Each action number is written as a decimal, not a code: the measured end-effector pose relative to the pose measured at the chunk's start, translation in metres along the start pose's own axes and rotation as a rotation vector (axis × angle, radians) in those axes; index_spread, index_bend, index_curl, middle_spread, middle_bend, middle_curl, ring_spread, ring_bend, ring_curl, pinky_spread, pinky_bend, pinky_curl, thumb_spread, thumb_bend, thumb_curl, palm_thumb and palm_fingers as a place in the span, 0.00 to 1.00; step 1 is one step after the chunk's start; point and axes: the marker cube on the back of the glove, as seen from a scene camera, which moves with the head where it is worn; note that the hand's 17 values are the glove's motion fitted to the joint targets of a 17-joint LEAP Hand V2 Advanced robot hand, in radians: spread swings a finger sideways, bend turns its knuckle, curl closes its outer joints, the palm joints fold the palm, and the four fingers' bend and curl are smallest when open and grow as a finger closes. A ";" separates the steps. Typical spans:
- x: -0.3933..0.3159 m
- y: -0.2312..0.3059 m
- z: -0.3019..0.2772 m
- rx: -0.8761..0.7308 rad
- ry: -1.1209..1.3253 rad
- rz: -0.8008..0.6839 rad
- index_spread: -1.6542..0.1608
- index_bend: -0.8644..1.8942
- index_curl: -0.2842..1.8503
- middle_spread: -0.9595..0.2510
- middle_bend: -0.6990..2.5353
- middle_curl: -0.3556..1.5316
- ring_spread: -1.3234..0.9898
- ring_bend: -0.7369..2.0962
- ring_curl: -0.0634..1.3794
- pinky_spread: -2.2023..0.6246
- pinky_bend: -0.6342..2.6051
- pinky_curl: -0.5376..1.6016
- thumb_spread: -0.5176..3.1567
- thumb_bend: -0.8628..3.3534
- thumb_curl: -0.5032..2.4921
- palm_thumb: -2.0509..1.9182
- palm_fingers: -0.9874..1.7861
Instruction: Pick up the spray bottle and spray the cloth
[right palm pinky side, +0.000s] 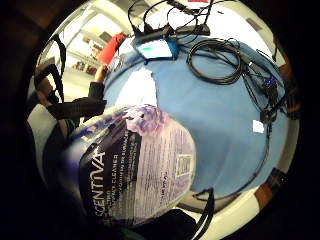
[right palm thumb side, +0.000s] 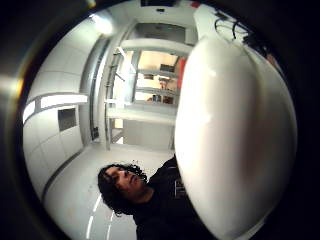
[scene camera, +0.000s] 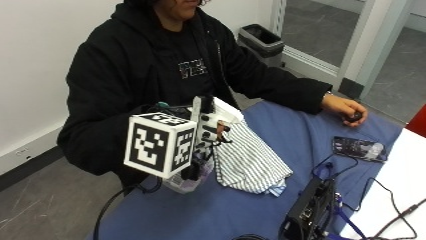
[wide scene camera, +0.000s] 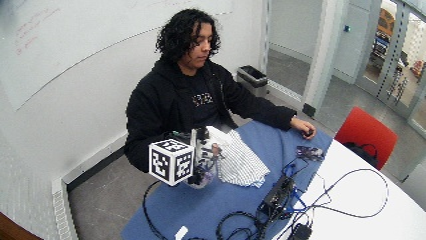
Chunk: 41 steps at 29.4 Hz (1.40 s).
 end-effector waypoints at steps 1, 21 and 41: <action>-0.004 -0.001 0.003 -0.048 0.014 0.016 0.77 0.38 0.37 0.64 0.37 0.48 0.47 0.51 0.40 0.67 0.35 0.46 0.23 0.20 0.41 0.79 0.82; -0.026 -0.013 0.070 -0.866 0.308 0.436 0.78 0.37 0.38 0.65 0.37 0.49 0.47 0.51 0.40 0.68 0.36 0.46 0.23 0.20 0.43 0.79 0.80; 0.021 -0.003 0.147 -1.131 0.536 0.643 0.78 0.37 0.38 0.65 0.36 0.50 0.47 0.51 0.40 0.68 0.37 0.46 0.24 0.20 0.44 0.79 0.80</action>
